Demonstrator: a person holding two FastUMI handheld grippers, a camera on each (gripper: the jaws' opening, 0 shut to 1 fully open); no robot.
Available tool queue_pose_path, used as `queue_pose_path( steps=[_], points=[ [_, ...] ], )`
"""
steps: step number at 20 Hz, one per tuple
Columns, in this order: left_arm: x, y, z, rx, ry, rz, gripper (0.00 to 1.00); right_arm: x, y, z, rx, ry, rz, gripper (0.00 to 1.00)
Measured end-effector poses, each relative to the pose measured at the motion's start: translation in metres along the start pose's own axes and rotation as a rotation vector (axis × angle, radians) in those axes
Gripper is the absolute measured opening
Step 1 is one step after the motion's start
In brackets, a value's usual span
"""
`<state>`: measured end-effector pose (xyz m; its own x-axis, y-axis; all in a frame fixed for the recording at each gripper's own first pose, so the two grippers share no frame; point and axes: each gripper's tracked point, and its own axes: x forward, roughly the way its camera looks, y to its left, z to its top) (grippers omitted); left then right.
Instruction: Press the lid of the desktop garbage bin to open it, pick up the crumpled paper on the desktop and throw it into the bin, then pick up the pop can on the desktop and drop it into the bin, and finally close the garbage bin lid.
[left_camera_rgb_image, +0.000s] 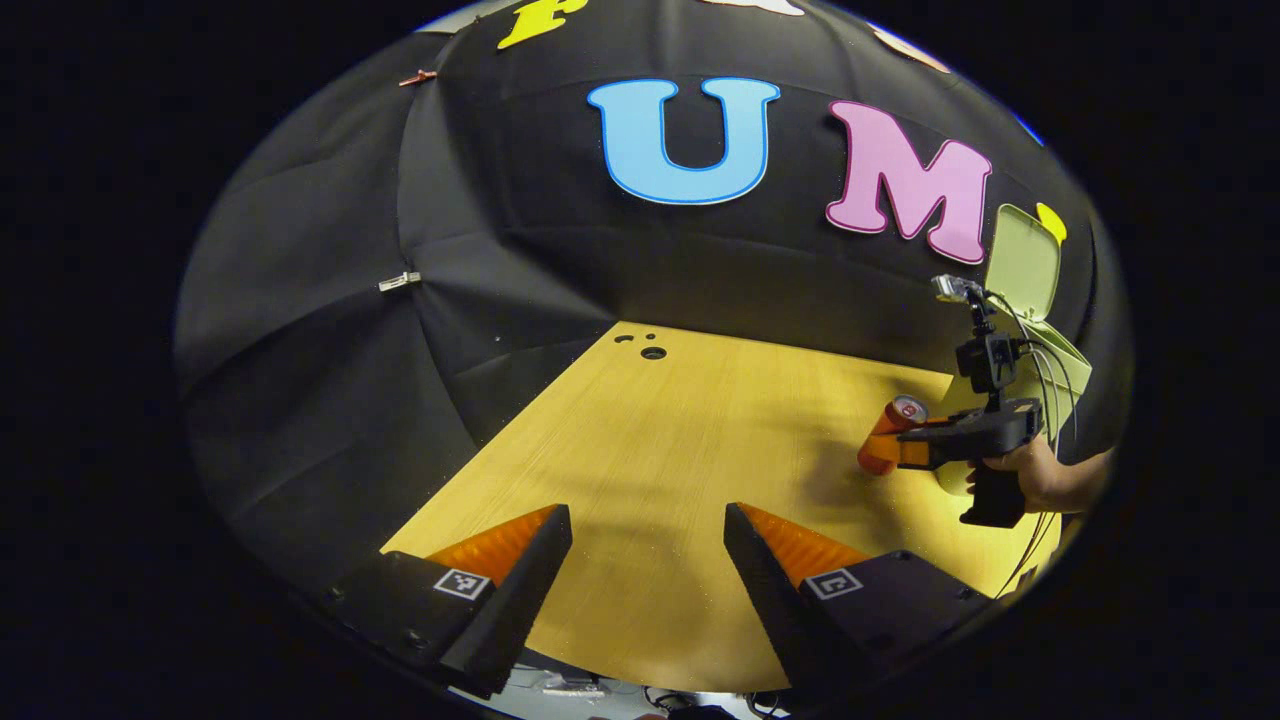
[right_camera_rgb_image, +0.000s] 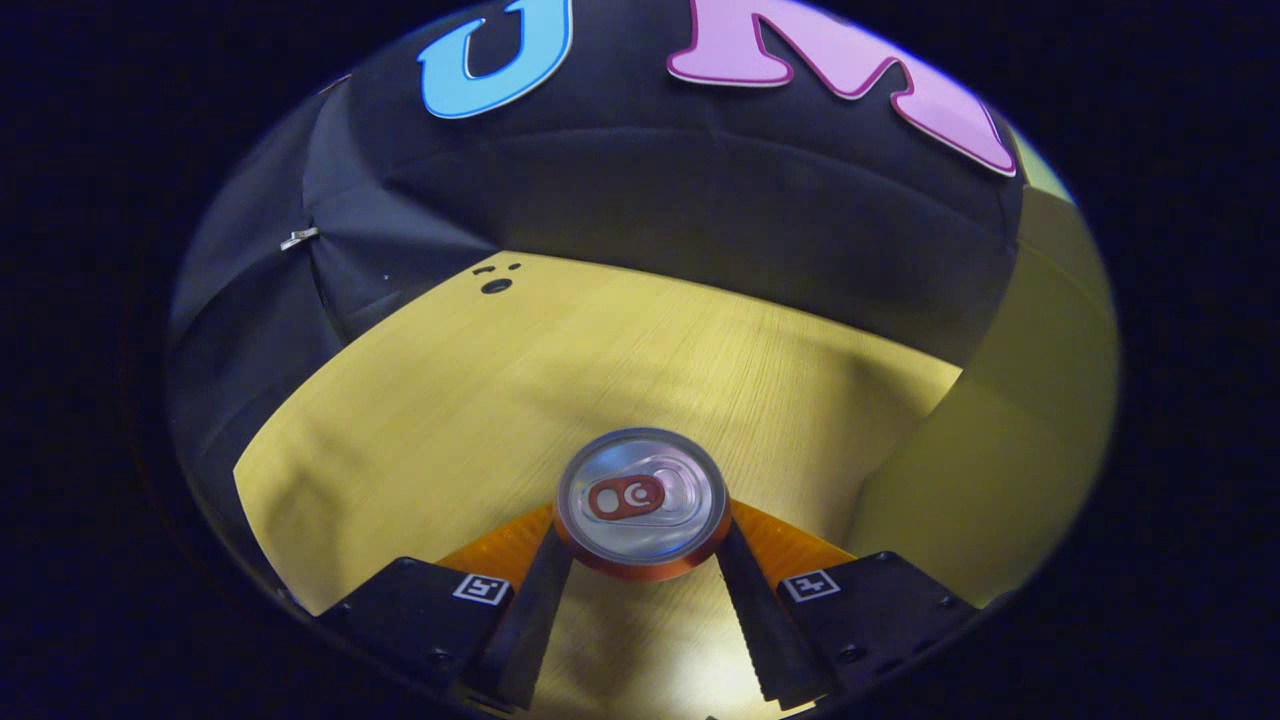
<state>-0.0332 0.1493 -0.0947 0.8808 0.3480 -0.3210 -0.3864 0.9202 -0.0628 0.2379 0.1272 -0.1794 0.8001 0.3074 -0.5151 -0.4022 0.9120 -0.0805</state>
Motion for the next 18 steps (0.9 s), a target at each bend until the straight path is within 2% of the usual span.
queue_pose_path(
  steps=[4,8,13,18],
  points=[
    [-0.001,-0.015,0.000,0.001,-0.011,-0.063,0.98,-0.036,0.004,0.034,-0.018,-0.084,0.022,0.83],
    [-0.003,-0.024,0.001,0.029,-0.034,-0.125,0.98,-0.078,0.005,0.071,-0.040,-0.174,0.010,0.83],
    [-0.002,-0.036,-0.004,0.063,-0.038,-0.195,0.98,-0.130,-0.004,0.118,-0.081,-0.301,-0.040,0.83],
    [-0.003,-0.044,0.003,0.106,-0.059,-0.233,0.98,-0.170,-0.015,0.149,-0.051,-0.372,-0.075,0.82]
  ],
)
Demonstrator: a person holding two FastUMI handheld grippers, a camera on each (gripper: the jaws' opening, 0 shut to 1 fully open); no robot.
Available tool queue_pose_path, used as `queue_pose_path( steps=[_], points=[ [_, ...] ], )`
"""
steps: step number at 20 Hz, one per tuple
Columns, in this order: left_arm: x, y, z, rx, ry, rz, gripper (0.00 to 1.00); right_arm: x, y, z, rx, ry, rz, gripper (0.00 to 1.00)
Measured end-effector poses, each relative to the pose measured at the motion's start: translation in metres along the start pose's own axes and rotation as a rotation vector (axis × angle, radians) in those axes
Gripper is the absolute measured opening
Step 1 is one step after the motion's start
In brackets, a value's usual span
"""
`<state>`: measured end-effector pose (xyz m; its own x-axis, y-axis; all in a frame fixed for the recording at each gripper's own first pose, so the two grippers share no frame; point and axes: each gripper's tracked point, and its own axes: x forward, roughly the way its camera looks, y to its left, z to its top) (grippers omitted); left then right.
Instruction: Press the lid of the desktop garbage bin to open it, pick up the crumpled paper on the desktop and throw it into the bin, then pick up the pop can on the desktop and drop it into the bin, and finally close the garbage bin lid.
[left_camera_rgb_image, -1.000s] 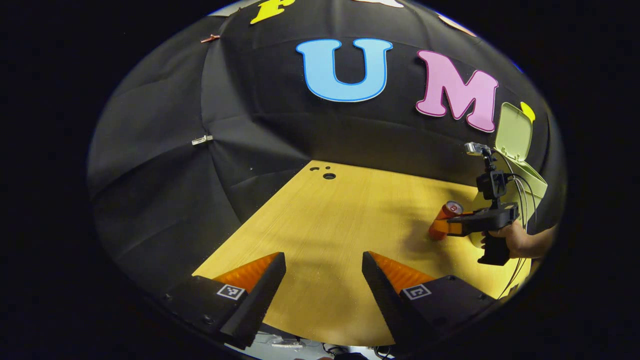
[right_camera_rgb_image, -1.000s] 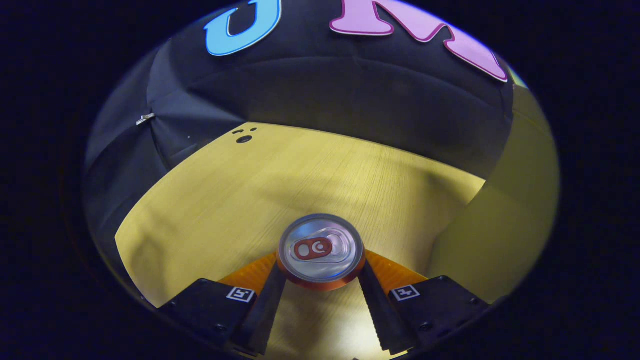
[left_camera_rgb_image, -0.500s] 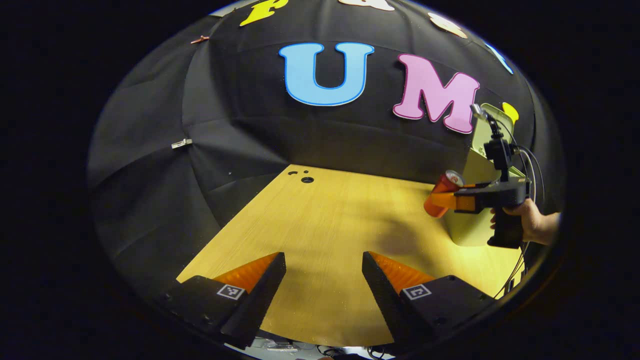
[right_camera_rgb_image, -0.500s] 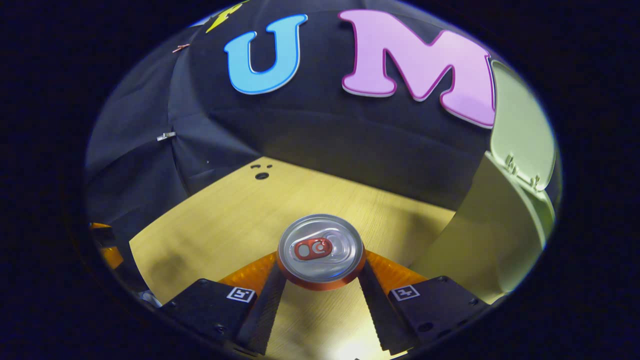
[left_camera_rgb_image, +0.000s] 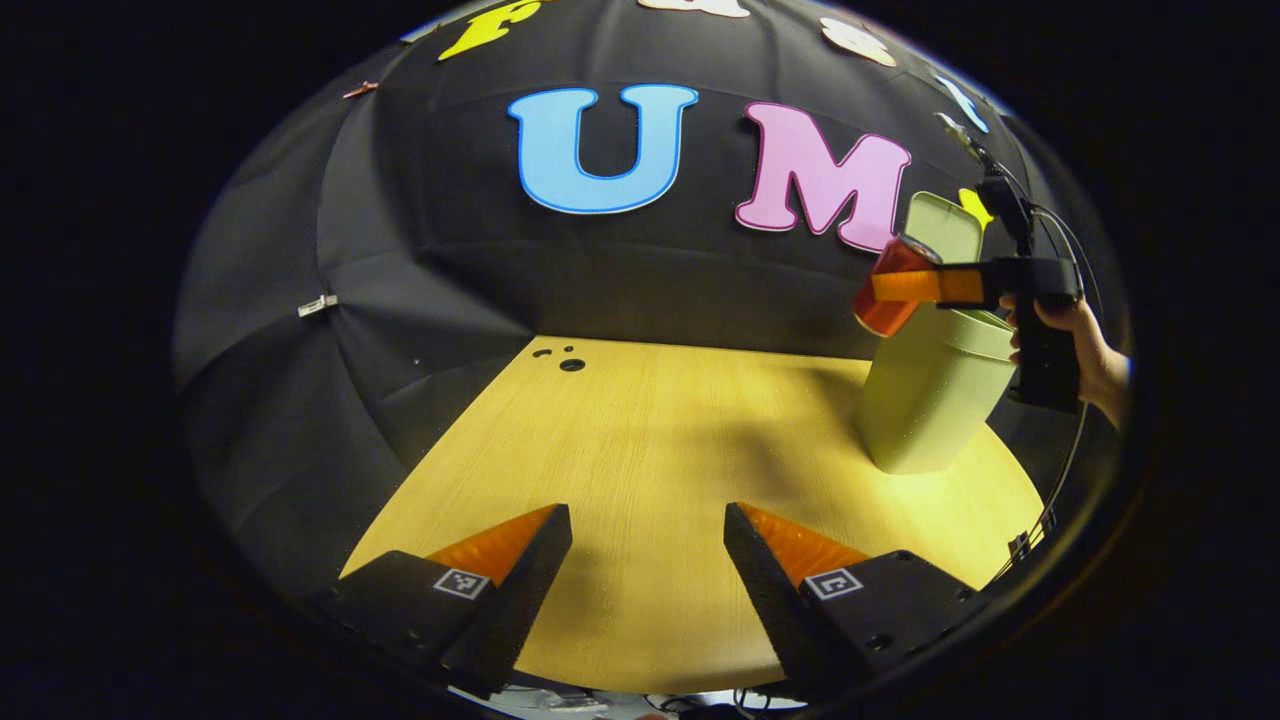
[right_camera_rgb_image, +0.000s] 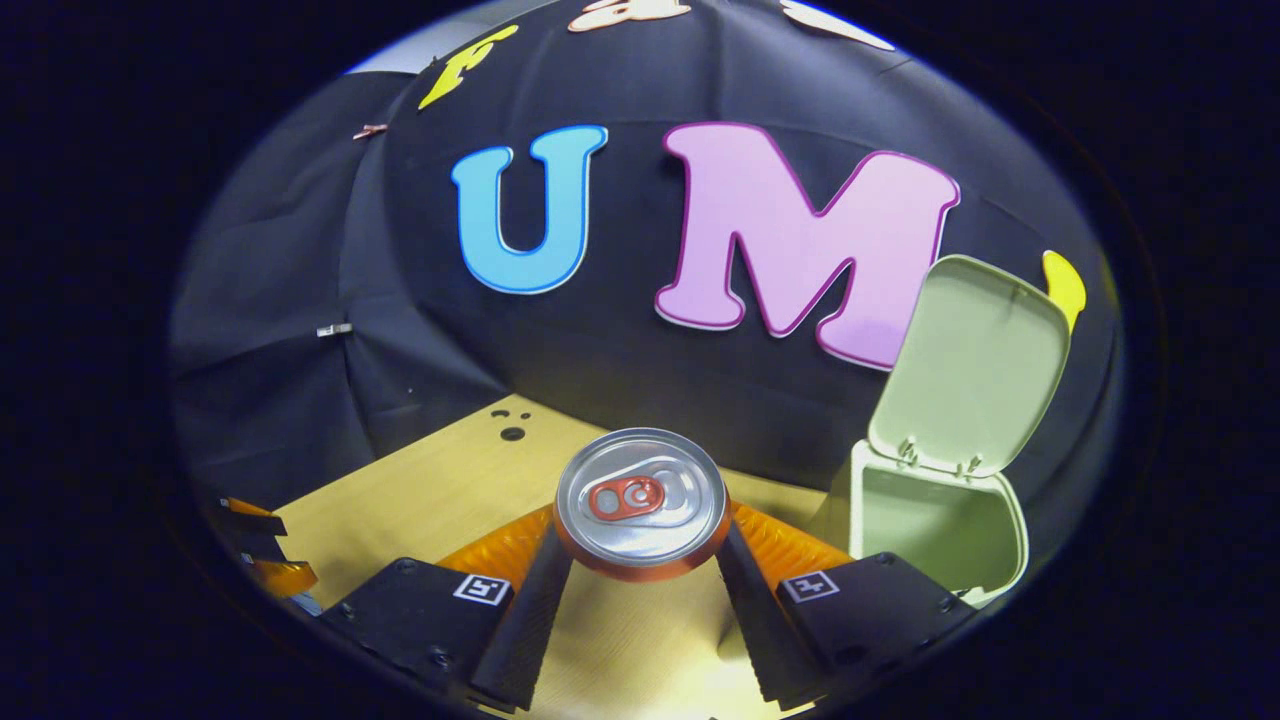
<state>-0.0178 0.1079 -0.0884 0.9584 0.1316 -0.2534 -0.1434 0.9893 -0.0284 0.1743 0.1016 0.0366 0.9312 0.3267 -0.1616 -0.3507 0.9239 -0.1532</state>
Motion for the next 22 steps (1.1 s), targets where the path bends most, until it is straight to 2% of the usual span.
queue_pose_path(
  steps=[3,6,13,22],
  points=[
    [0.003,-0.009,0.011,0.012,-0.023,-0.031,0.98,-0.012,-0.016,0.018,0.018,-0.026,-0.037,0.82],
    [0.009,-0.016,0.024,0.057,-0.068,-0.027,0.98,-0.023,-0.034,0.035,0.069,-0.047,-0.077,0.82],
    [0.016,-0.051,0.014,0.051,-0.050,-0.096,0.99,-0.035,-0.098,0.065,0.113,-0.104,-0.190,0.82],
    [0.027,-0.039,0.010,0.004,-0.024,-0.071,0.98,-0.037,-0.170,0.049,0.164,-0.059,-0.316,0.82]
  ],
)
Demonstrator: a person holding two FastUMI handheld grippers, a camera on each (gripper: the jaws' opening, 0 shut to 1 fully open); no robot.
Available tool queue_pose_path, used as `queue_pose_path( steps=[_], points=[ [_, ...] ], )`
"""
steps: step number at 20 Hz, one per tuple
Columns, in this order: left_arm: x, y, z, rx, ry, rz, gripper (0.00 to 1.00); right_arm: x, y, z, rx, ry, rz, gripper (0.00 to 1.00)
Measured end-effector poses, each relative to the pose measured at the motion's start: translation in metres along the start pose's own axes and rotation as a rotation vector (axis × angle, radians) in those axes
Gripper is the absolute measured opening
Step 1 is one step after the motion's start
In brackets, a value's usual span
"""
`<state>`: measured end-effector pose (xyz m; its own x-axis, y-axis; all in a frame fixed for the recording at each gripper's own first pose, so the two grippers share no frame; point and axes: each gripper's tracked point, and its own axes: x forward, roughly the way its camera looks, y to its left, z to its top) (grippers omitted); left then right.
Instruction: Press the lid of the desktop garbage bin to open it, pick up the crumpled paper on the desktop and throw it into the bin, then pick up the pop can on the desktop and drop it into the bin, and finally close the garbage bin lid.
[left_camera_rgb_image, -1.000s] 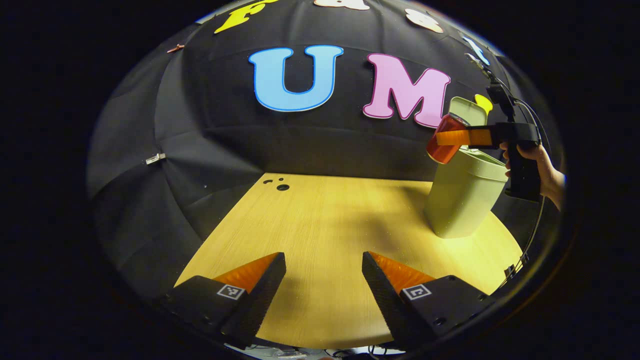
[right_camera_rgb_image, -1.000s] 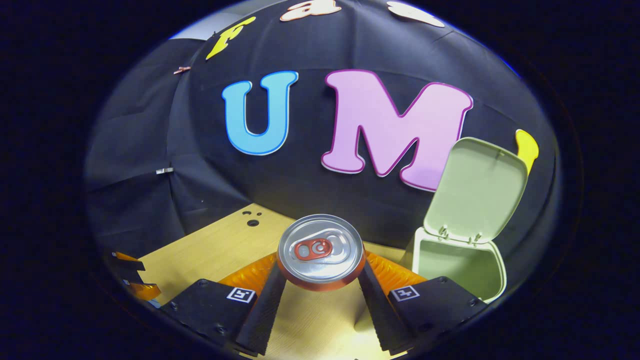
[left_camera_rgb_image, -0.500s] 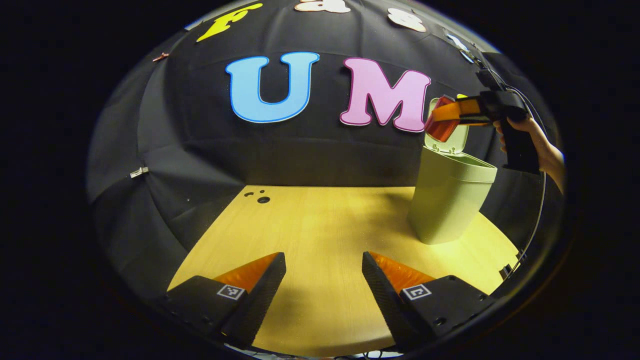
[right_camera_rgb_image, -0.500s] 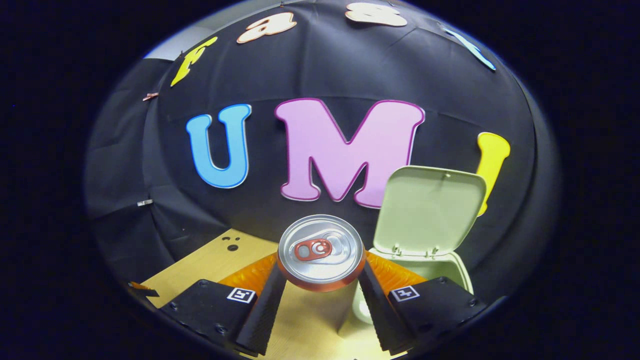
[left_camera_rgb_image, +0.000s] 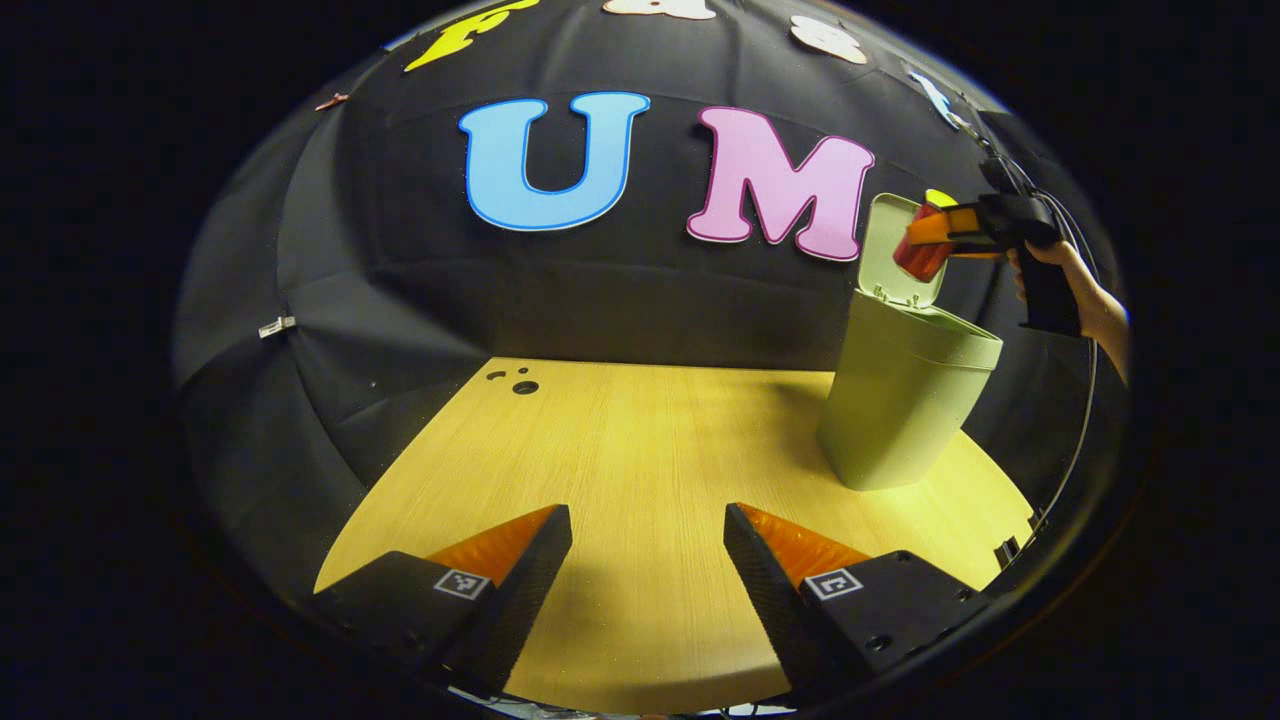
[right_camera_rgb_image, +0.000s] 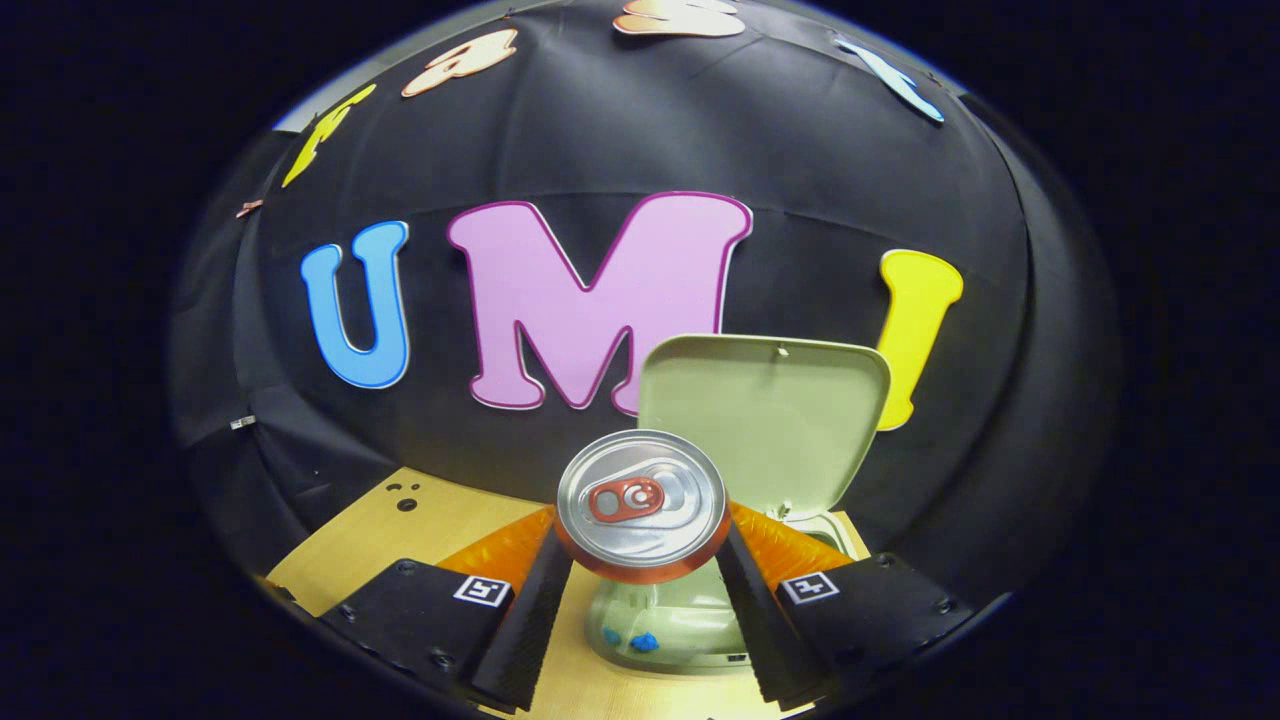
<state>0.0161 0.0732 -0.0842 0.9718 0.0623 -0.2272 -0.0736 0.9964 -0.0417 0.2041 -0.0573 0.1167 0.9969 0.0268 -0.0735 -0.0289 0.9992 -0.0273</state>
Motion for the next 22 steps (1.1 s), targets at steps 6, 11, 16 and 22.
queue_pose_path(
  steps=[6,11,16,22],
  points=[
    [0.004,0.007,0.002,-0.033,0.008,0.015,0.98,0.011,-0.026,-0.014,-0.002,0.038,-0.052,0.82],
    [0.004,0.005,-0.009,-0.046,0.037,0.018,0.98,0.023,-0.036,-0.032,-0.016,0.077,-0.076,0.83],
    [0.003,0.007,-0.012,-0.065,0.048,0.031,0.98,0.028,-0.040,-0.047,-0.010,0.103,-0.093,0.85],
    [0.002,0.009,-0.016,-0.080,0.061,0.040,0.98,0.022,-0.046,-0.032,0.017,0.062,-0.103,0.98]
  ],
)
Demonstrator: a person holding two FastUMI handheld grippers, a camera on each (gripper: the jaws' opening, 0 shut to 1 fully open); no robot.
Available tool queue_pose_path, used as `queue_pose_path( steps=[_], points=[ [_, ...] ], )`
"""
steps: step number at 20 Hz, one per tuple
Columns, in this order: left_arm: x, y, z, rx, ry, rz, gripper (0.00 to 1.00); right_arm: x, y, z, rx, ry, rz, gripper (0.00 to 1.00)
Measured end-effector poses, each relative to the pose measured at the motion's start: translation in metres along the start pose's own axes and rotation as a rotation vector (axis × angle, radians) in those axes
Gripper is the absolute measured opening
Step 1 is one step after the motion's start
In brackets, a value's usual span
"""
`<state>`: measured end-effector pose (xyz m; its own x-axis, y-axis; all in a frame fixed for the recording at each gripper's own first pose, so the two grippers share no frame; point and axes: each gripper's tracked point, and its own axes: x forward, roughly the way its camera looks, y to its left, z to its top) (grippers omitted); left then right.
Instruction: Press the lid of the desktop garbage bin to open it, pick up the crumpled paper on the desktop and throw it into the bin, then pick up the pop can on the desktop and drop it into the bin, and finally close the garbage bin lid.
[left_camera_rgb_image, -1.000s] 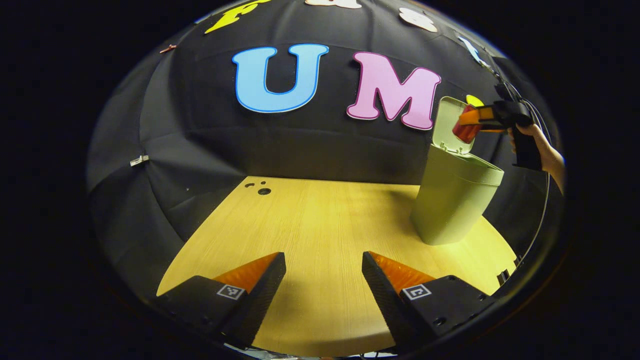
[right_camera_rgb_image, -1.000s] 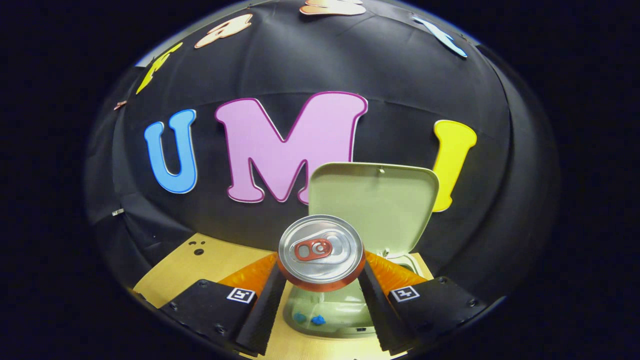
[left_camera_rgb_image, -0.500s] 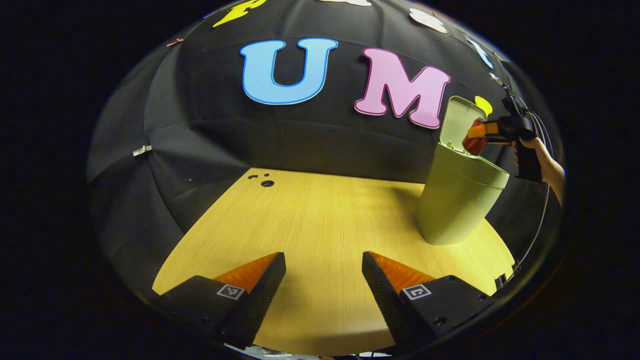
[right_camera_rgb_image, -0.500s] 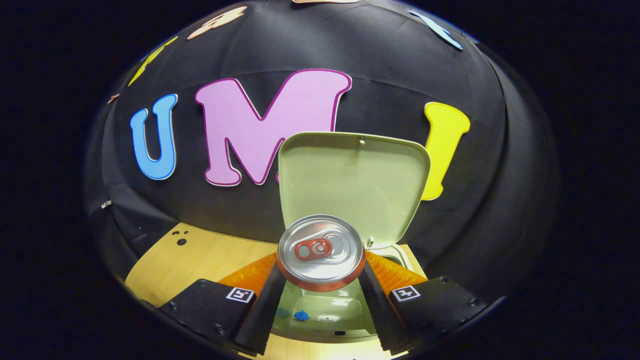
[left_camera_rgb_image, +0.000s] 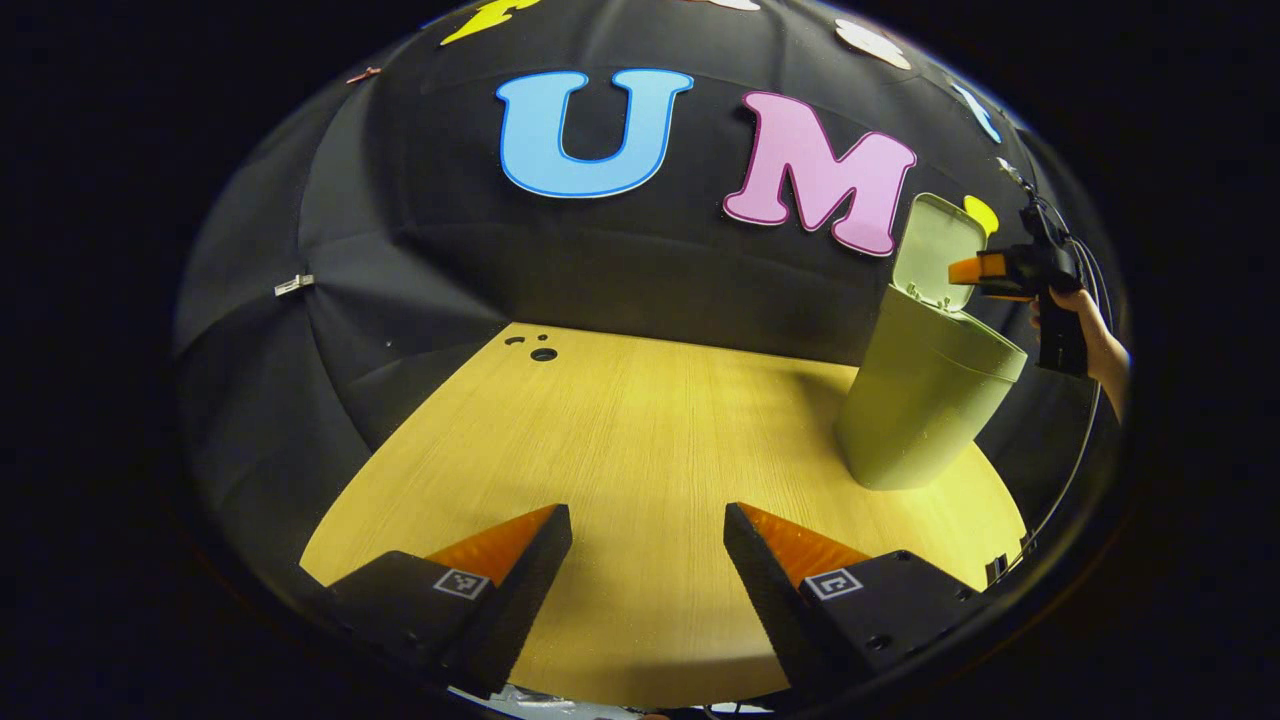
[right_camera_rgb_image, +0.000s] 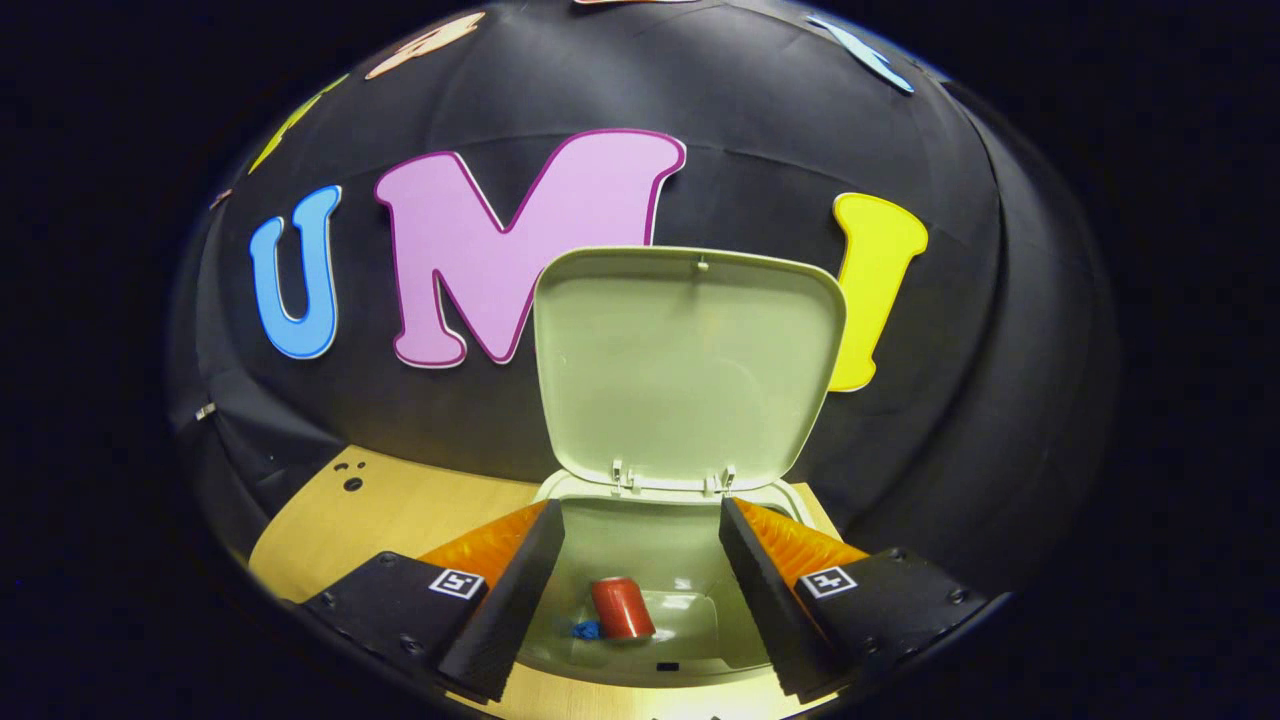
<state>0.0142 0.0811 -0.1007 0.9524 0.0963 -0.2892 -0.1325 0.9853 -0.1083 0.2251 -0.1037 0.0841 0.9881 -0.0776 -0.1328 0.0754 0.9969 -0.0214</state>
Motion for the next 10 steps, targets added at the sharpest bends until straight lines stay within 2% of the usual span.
queue_pose_path(
  steps=[7,10],
  points=[
    [0.002,-0.002,-0.005,0.005,0.013,-0.005,0.99,-0.024,-0.001,0.081,0.027,-0.158,0.022,0.98],
    [0.004,-0.004,-0.004,0.008,0.012,-0.010,0.98,-0.029,0.003,0.118,-0.004,-0.216,0.029,0.97]
  ],
)
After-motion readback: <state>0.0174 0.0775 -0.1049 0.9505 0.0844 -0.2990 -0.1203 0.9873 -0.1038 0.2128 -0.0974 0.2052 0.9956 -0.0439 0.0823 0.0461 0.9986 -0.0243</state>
